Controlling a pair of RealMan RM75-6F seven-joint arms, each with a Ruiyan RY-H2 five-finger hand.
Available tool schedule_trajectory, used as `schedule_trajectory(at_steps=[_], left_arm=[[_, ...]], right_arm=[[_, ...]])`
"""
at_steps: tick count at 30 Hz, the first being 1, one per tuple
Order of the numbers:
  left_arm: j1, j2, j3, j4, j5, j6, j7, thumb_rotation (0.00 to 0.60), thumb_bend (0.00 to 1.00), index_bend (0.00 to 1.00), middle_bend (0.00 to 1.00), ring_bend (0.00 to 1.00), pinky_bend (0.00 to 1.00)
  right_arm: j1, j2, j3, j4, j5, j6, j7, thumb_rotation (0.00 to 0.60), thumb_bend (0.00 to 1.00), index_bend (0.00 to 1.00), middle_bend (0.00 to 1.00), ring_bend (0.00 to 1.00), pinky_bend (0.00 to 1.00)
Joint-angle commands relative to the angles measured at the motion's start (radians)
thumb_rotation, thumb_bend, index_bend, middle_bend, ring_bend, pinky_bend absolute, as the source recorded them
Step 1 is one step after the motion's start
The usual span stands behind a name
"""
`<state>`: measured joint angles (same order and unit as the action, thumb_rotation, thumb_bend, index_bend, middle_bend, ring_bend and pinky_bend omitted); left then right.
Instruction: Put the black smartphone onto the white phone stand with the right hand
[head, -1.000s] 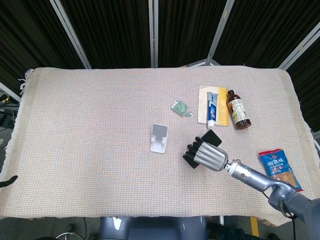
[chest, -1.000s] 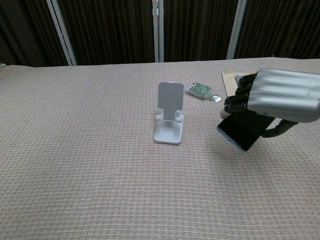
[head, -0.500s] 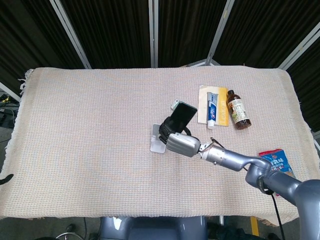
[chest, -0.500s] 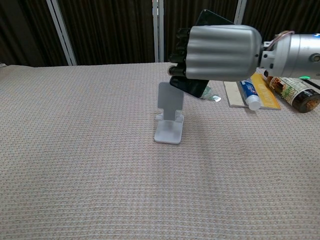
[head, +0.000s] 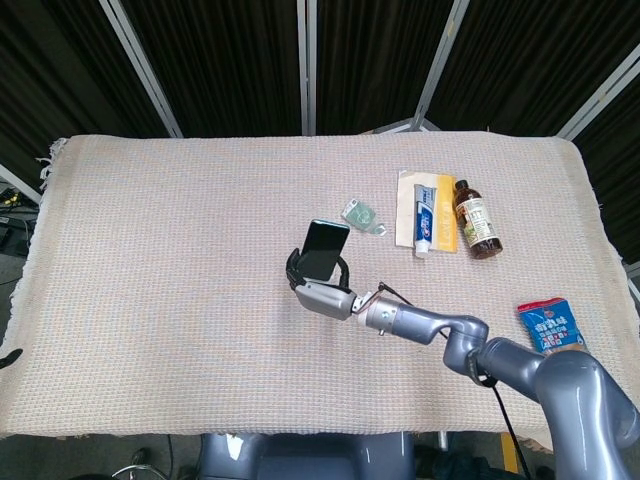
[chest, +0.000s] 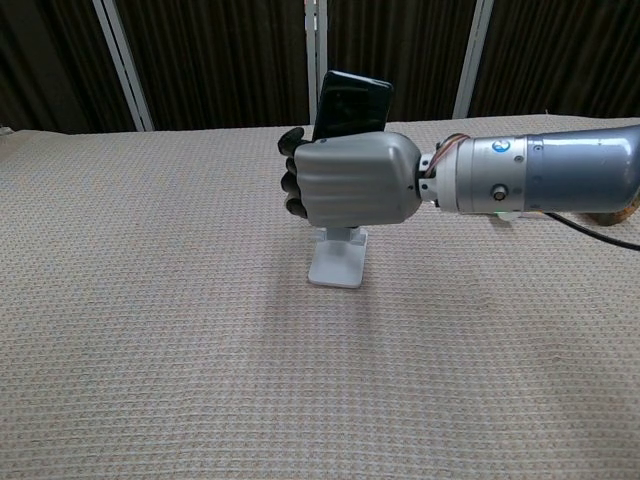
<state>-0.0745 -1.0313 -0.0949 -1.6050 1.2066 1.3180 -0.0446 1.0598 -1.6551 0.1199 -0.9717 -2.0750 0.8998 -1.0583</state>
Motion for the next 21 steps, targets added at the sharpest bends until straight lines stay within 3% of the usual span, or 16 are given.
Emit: schedule_trajectory(at_steps=[1,21], left_arm=[[-0.001,-0.001,-0.002,0.001,-0.004,-0.001,0.002,0.6,0.0,0.0,0.0,0.0,0.0],[-0.003,-0.003,-0.003,-0.001,-0.01,-0.01,0.007,0.6,0.0,0.0,0.0,0.0,0.0]], right_arm=[[0.008,-0.017,0.002,0.005,0.015,-0.023,-0.027,0.6,0.09,0.49,0.54,0.49,0.35],[0.017,-0.016,-0.043,0.004,0.05,-0.049,-0.037,0.6,0.09,0.49,0.53,0.49,0.35]])
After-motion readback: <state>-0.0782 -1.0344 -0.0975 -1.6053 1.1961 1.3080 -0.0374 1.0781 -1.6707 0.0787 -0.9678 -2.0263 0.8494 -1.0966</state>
